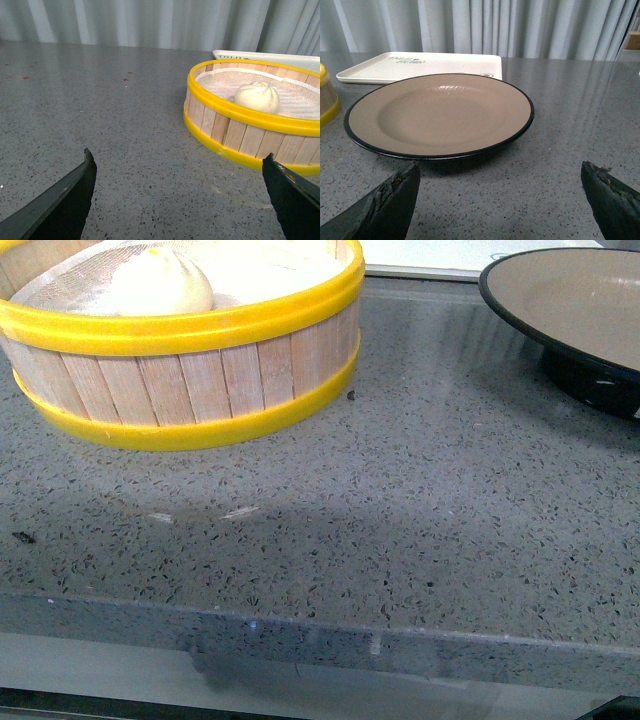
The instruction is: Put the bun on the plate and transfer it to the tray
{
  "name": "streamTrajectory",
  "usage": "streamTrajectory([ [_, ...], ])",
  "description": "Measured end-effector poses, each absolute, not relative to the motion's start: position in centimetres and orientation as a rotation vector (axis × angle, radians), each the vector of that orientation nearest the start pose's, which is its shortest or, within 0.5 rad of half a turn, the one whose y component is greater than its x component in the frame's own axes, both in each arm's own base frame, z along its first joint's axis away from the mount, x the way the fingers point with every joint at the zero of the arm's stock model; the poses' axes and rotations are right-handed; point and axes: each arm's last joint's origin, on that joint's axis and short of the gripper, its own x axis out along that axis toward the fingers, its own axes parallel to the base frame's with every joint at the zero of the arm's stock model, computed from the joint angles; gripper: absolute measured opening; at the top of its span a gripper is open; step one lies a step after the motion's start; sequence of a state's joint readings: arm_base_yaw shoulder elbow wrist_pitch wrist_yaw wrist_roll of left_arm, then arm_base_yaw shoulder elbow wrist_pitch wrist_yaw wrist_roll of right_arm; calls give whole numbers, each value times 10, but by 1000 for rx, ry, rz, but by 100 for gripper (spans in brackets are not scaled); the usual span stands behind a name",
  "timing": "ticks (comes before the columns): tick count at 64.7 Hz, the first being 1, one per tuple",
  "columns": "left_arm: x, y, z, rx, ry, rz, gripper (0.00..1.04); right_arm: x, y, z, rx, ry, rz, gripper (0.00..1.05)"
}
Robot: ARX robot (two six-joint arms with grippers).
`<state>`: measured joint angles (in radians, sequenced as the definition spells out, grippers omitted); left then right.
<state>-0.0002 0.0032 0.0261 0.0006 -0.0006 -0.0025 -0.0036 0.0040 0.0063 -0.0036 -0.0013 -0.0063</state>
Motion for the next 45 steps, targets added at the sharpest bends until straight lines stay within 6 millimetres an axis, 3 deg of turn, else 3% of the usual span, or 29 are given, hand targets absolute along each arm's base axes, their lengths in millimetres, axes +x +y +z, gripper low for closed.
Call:
streamTrajectory([
  [45,96,0,172,-2,-23,0,98,98,0,165,-6,1,-2,96],
])
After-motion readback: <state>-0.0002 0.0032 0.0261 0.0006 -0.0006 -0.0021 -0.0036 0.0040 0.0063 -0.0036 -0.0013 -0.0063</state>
